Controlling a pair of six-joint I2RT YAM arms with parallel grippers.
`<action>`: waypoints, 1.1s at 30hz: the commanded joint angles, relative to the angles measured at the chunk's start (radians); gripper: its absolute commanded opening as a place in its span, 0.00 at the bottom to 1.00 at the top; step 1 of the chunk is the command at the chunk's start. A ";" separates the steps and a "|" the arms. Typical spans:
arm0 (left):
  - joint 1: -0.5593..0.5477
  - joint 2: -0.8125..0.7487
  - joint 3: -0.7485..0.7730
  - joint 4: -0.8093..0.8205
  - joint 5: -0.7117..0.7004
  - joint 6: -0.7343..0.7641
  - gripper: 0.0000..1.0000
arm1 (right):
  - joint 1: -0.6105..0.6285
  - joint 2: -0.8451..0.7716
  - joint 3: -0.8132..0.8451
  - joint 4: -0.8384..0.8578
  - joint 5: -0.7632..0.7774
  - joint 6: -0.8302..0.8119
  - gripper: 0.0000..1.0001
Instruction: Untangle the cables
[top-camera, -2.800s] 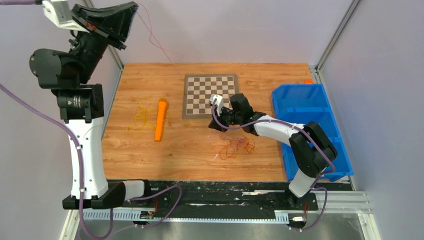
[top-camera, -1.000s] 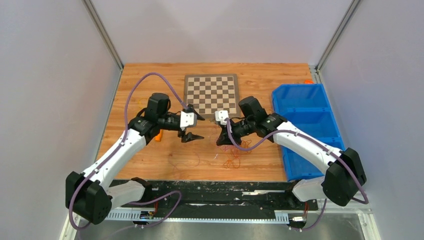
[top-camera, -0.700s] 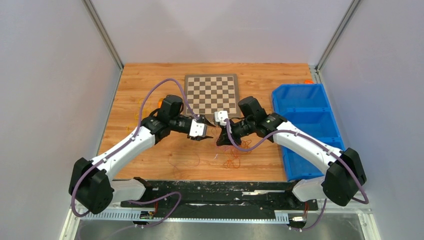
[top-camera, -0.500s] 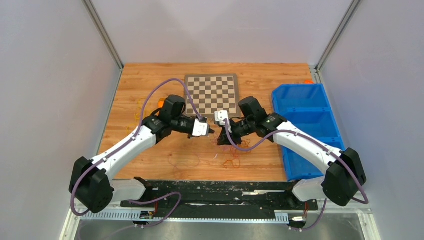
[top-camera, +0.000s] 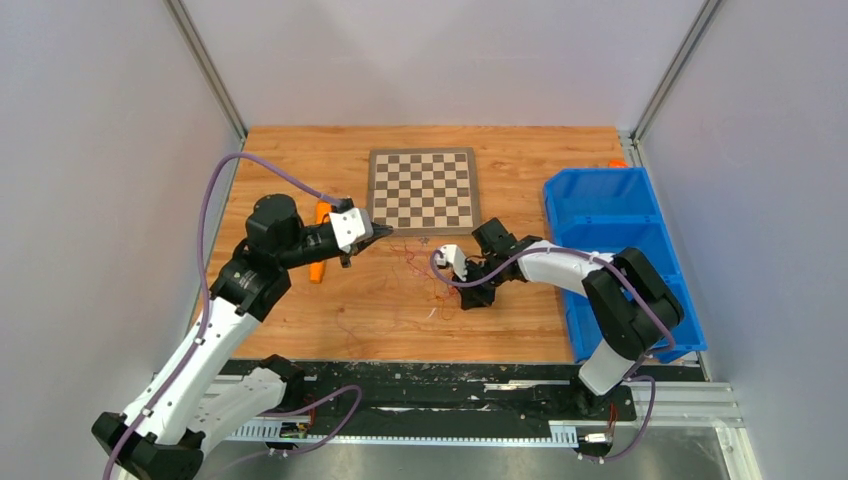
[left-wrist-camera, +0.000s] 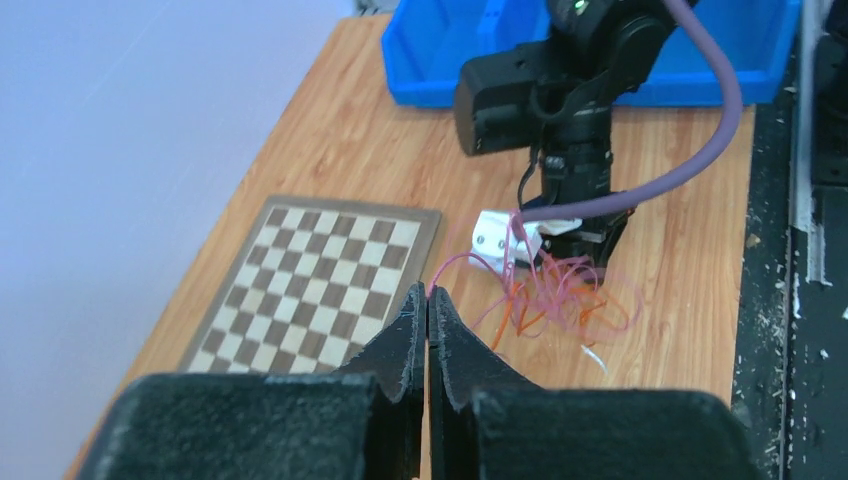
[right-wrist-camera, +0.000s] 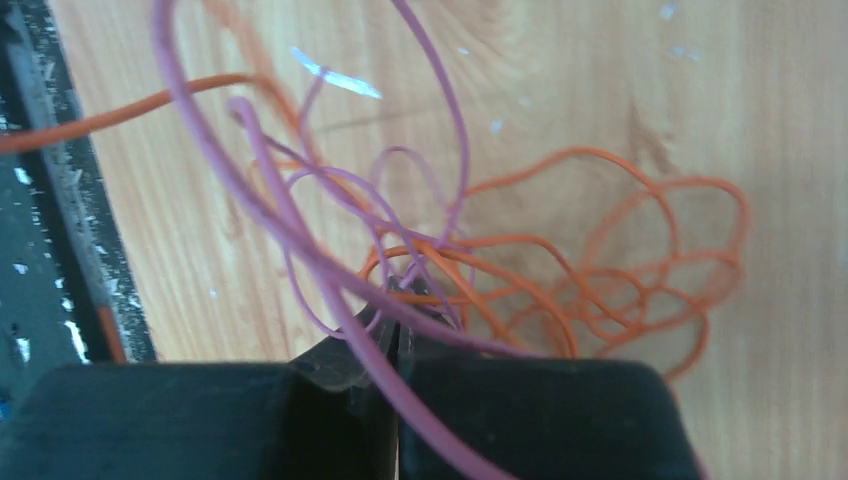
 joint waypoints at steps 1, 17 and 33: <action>0.036 -0.018 0.023 -0.015 -0.092 -0.119 0.00 | -0.057 0.000 0.033 0.056 0.027 0.005 0.00; 0.262 -0.026 0.123 -0.180 -0.021 -0.196 0.00 | -0.205 -0.080 0.060 -0.131 0.032 -0.003 0.07; 0.253 0.092 0.189 -0.101 0.117 -0.376 0.00 | 0.021 -0.161 0.254 0.378 -0.230 0.480 1.00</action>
